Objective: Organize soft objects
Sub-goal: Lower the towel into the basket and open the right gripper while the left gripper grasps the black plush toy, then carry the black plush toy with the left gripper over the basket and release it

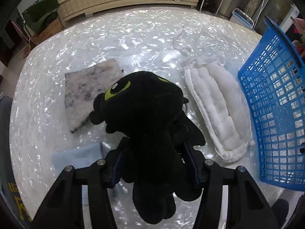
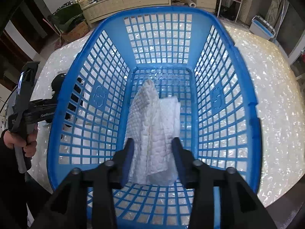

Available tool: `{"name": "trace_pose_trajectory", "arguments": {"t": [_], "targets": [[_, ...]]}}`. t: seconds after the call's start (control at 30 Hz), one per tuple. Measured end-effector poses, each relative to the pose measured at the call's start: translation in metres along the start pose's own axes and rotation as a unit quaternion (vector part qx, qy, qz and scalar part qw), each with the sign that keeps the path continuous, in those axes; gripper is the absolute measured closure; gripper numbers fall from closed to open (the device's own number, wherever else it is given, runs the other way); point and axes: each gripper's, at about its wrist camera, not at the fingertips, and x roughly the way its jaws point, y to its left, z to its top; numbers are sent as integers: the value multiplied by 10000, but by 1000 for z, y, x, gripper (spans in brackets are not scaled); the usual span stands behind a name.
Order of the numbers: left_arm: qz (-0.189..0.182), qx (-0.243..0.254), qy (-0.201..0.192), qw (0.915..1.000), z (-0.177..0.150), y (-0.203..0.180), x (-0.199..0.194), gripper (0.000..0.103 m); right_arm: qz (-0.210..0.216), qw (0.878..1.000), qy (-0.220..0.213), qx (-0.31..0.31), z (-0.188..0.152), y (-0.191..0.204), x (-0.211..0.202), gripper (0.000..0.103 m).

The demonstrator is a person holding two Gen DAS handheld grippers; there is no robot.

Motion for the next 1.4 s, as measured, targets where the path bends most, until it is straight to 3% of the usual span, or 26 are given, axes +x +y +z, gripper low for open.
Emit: {"name": "trace_pose_trajectory", "arguments": {"t": [0.2,0.37,0.5,0.63,0.83,1.4], "targets": [[-125,-11,-102,9999,-9,19,-16,51,-185,9997,-167,-36,1,11,-18,27],[-215,147,-179,9995,-16,32,-37,52,-494,9985,-214,31,-1,20,-24,21],[-379,384,-274,9982,-20,33,-61,52,-629,9976,-259,121,-5,23,-33,6],[-458,564,-412,9965,-21,32,-84,52,-619,9975,-310,100,-7,25,-37,2],[-558,687,-672,9938,-31,22,-114,52,-635,9952,-717,-178,-10,30,-50,0],[-656,1327,-1212,9815,-28,-54,-198,52,-256,9932,-1004,-523,-12,4,-67,0]]}}
